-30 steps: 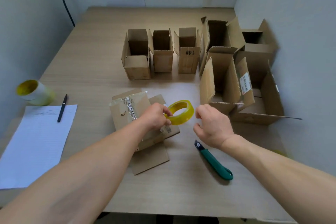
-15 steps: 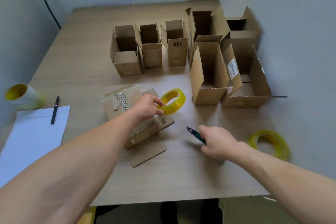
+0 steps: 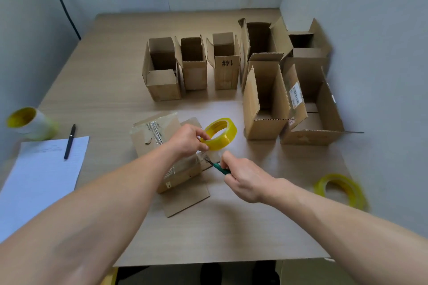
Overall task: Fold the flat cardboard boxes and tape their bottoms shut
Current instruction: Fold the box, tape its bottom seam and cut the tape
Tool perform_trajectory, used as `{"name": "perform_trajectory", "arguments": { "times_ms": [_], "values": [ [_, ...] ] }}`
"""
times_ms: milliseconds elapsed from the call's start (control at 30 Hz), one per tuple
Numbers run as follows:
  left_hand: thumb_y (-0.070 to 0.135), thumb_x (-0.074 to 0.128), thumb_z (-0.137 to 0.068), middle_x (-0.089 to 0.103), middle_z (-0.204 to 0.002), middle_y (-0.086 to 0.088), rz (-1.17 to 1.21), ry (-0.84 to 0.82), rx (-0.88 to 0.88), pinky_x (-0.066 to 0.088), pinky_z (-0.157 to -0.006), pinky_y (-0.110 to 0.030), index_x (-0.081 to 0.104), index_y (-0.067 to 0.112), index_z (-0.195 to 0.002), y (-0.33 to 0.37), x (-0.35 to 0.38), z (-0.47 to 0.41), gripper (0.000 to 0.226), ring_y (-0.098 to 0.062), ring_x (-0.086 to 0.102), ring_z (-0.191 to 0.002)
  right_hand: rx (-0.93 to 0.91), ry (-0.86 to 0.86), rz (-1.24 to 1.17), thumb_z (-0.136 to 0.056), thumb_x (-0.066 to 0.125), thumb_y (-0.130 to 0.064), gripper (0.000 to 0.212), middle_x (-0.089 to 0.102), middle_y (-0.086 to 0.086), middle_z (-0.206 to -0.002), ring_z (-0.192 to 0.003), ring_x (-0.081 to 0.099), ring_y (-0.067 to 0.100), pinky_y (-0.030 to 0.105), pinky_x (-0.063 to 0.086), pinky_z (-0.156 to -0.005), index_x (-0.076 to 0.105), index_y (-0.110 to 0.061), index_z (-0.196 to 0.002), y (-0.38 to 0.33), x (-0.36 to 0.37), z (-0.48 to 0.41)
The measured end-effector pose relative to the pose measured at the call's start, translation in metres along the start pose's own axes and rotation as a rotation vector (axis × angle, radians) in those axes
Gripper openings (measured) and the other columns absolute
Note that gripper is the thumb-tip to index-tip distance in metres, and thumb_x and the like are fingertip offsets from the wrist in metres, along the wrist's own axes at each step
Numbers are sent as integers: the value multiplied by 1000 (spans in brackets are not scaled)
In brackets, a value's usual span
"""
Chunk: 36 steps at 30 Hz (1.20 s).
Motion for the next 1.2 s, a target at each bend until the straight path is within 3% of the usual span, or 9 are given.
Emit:
{"name": "perform_trajectory", "arguments": {
  "times_ms": [233,433,567,700,733,833,900,1067,1200],
  "values": [
    [9,84,-75,59,-77,1,-7,-6,10,44,-77,-25,76,19,-95,-1,0,-2,24,-13,54,-73,-41,11,39,-91,43,-13,11,40,-2,-69,-69,39,32,39,29,-61,33,-15,-96,4,8,-15],
    [10,85,-74,58,-73,3,-1,-1,10,42,-74,-23,77,16,-99,-1,1,-3,26,-15,55,-74,9,-13,82,-94,41,-17,7,44,2,-73,-73,43,34,38,30,-64,34,-16,-94,13,14,-26],
    [10,85,-74,57,-71,5,-10,10,-5,41,-74,-23,77,15,-99,-2,0,-3,27,-15,54,-74,135,-120,265,-93,42,-16,9,60,17,-102,-93,57,40,35,36,-69,36,-17,-100,27,14,-25],
    [12,86,-74,57,-78,4,-22,14,-23,39,-76,-22,77,17,-99,-2,0,-3,27,-14,53,-77,245,-230,437,-93,45,-15,23,59,16,-115,-106,58,37,34,38,-72,47,-12,-115,37,12,-20],
    [13,86,-73,58,-81,3,-26,17,-22,40,-77,-22,78,18,-99,-2,1,-4,27,-14,54,-79,229,-179,488,-93,46,-18,22,60,14,-113,-104,60,36,35,39,-71,51,-13,-113,36,9,-19],
    [15,86,-73,57,-80,4,-40,19,-18,40,-77,-22,78,19,-97,-1,1,-4,26,-14,53,-80,-63,305,504,-84,53,-29,13,59,6,-87,-80,60,34,36,42,-58,57,-16,-87,29,0,-24],
    [14,86,-74,56,-74,7,-46,9,-9,40,-74,-22,78,18,-96,-2,2,-5,23,-13,53,-77,-222,489,486,-76,61,-32,18,57,4,-84,-78,54,30,38,45,-61,56,-16,-85,22,-12,-34],
    [18,83,-77,59,-72,6,-86,-46,47,41,-68,-23,76,23,-92,2,6,0,18,-10,53,-68,-146,255,604,-84,60,-46,45,67,2,-105,-107,56,28,40,32,-97,50,-21,-120,11,-26,-60],
    [22,83,-76,68,-80,2,-116,-77,52,53,-81,-30,74,29,-89,3,8,1,17,-16,63,-79,-100,208,506,-90,58,-41,42,69,3,-100,-95,61,31,39,41,-95,42,-25,-125,8,-22,-64]
  ]
}}
Point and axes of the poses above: each hand's wrist, its own z-axis away from the middle knuckle, its own x-axis out of the palm, y = z × x, the point moved 1 cm from there along -z, towards the middle knuckle
